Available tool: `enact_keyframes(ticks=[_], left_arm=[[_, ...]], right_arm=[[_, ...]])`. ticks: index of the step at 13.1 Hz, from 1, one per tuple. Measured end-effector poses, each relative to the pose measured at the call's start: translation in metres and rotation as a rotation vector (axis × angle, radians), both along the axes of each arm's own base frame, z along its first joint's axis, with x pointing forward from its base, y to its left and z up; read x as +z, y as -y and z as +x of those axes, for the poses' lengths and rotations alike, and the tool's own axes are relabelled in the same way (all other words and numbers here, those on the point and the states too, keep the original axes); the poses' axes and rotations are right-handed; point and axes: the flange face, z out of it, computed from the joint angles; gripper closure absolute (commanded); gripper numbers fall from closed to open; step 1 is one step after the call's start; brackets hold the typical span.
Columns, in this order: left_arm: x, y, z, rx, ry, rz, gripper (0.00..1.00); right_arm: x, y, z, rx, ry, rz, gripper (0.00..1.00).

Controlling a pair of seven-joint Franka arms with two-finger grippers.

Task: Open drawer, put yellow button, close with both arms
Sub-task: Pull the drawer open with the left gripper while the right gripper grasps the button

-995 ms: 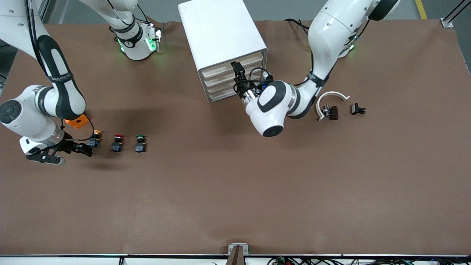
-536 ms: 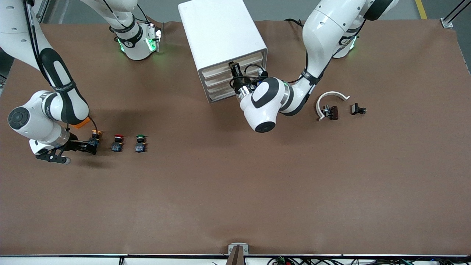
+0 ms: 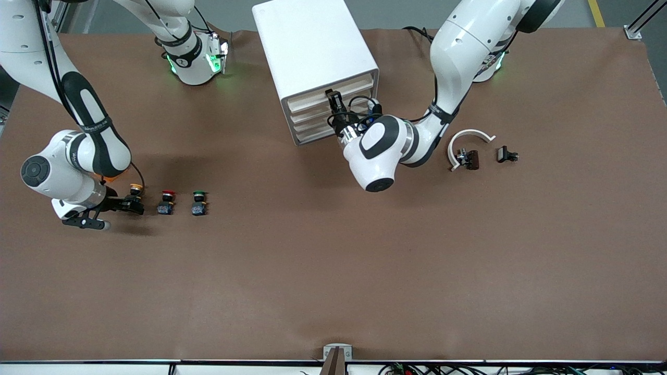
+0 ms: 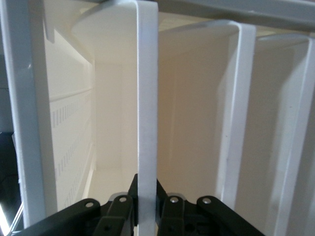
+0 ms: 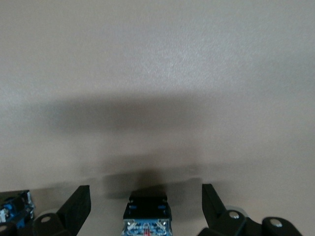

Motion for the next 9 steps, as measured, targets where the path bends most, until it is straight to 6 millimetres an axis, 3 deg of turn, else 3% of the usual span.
enact_keyframes(ticks=[6,7,9], left_arm=[[0.000,-0.044,0.051,0.107,0.009,-0.002,1.00],[0.000,-0.051,0.059,0.124,0.013,-0.005,1.00],[-0.001,-0.059,0.072,0.147,0.020,-0.010,1.00]], right_arm=[[-0.003,-0.001,-0.006,0.002,-0.052,0.013,0.00],[-0.003,-0.001,-0.006,0.002,-0.052,0.013,0.09],[-0.003,-0.001,-0.006,0.005,-0.064,0.016,0.87]])
